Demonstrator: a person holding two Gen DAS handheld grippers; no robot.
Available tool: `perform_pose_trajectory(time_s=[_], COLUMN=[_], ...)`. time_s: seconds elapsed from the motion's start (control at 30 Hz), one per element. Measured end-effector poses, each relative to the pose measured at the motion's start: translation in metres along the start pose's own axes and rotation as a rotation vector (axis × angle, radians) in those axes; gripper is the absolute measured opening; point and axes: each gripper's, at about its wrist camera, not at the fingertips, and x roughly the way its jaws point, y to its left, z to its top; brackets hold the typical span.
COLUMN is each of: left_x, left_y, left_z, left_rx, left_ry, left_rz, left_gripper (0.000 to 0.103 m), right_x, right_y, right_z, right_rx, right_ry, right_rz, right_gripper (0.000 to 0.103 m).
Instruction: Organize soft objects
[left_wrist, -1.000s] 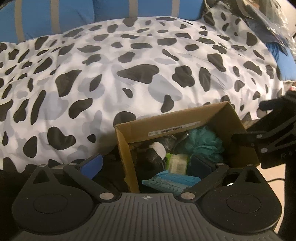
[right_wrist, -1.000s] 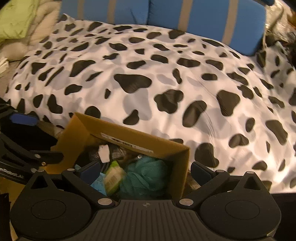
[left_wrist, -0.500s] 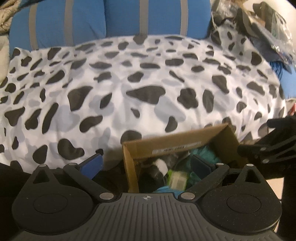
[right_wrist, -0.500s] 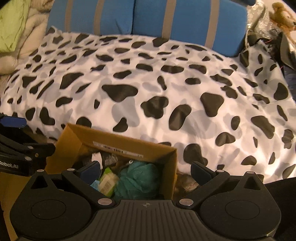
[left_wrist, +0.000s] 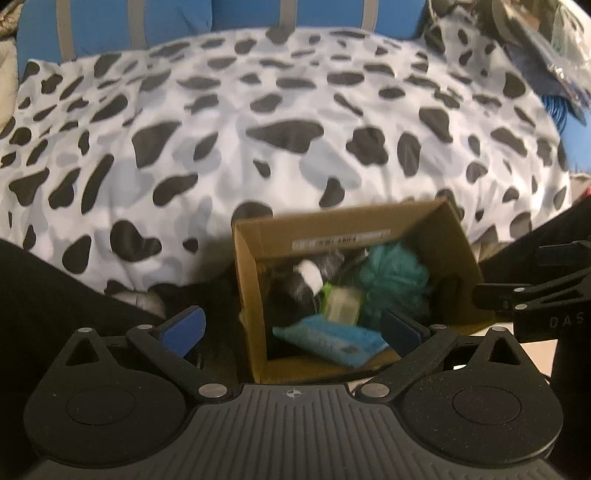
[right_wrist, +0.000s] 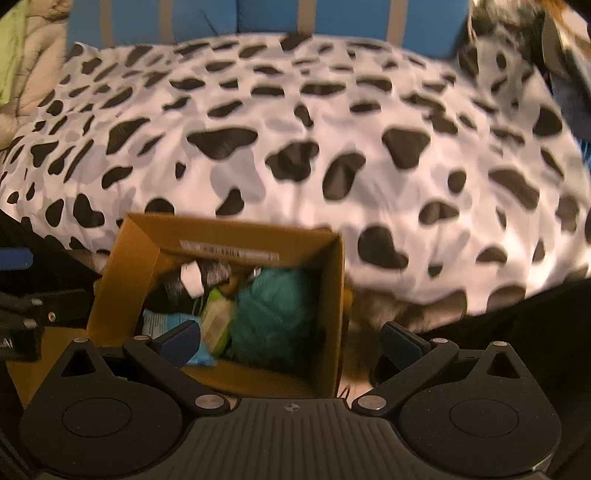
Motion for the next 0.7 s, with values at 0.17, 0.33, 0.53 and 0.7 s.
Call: perform_pose_trajectory(time_s=[0.17,0.33,0.53,0.7], left_x=[0.008,0.016,0.021,0.022], left_y=[0.001,-0.001,0.0,0.001], left_z=[-0.003,-0.006,-0.007,-0.007], left_rx=[-0.014,-0.013,-0.024,-0.034], left_ry=[0.066,0.102,0.122,0.127], left_rz=[-0.034,-0.033,-0.048,-0.064], left_gripper=[0.103,0.103,0.103,0.103], right_x=[0.012,0.021,0.024,0.027], right_y=[0.01,0.014,0.01,0.01], right_z=[-0.008,-0.012,-0.012,-0.012], right_rx=[-0.028,-0.054,-0.033,-0.038], right_ry=[0.099,0.151,0.16,0.167], right_rz=[-0.017,-0.041,-0.039,-0.045], right_gripper=[0.103,0.103,0.103,0.103])
